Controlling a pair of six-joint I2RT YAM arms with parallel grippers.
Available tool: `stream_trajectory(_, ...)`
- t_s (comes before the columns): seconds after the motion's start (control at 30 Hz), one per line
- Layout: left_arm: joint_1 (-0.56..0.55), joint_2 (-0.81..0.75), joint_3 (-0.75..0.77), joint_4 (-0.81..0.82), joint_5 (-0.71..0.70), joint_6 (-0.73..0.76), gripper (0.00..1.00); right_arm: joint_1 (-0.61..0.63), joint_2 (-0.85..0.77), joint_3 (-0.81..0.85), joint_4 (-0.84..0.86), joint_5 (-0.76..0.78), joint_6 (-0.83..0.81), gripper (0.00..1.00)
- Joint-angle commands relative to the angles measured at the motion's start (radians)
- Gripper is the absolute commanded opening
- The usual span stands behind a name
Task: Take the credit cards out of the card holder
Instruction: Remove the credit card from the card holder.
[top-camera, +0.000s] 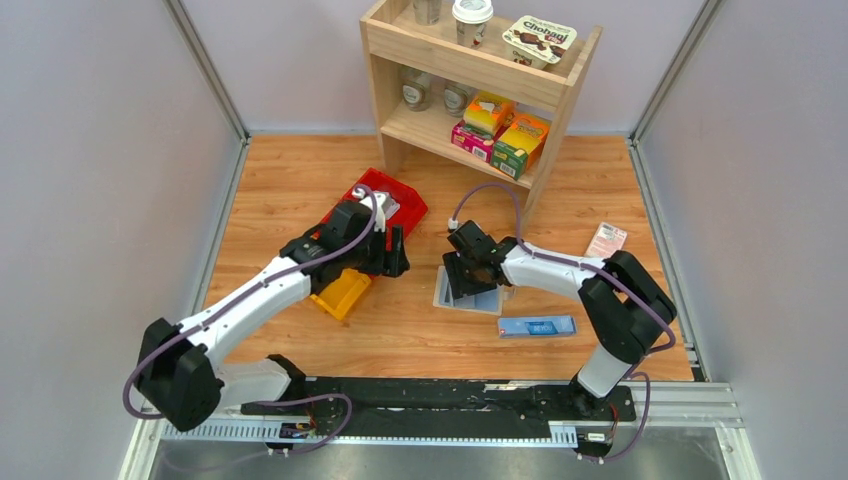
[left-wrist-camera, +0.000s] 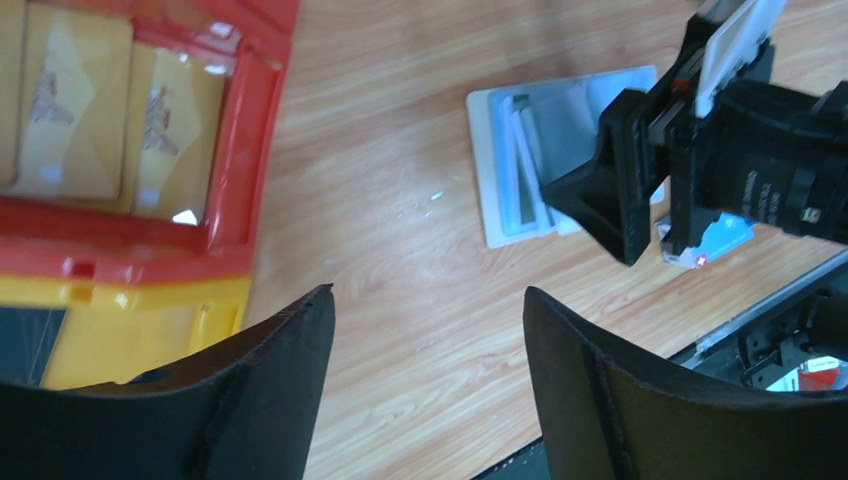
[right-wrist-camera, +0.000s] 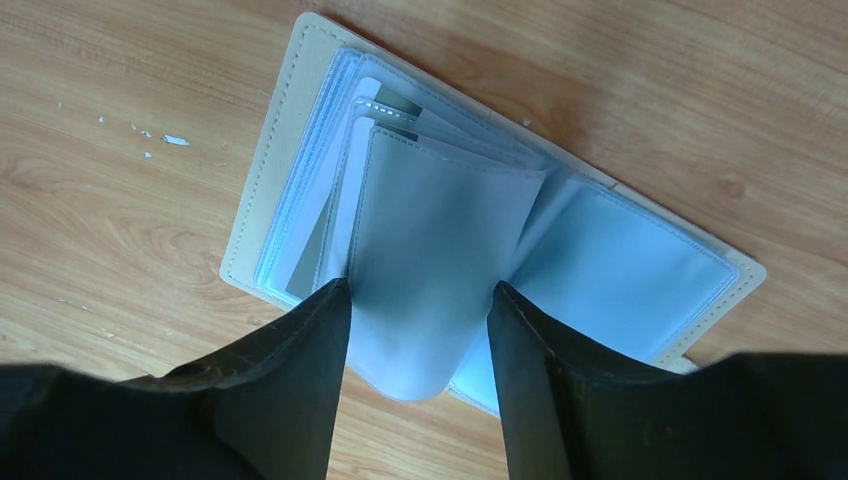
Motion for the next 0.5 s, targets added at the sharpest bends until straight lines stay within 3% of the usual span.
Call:
stream_trajectory(0.0, -0.011, 0.09, 0.074, 0.1, 0.056, 0.026, 0.74, -0.014, -0.002, -0.032, 0.02, 0.064, -0.028, 0.53)
stream_trajectory(0.17, -0.013, 0.19, 0.108, 0.158, 0.145, 0.031, 0.65, -0.041, -0.037, -0.064, 0.06, 0.052, -0.001, 0.48)
stream_trajectory(0.33, -0.022, 0.294, 0.158, 0.193, 0.211, 0.045, 0.56, -0.118, -0.093, -0.157, 0.212, -0.137, 0.048, 0.44)
stream_trajectory(0.47, -0.043, 0.378, 0.207, 0.21, 0.242, 0.056, 0.56, -0.167, -0.097, -0.22, 0.319, -0.261, 0.067, 0.41)
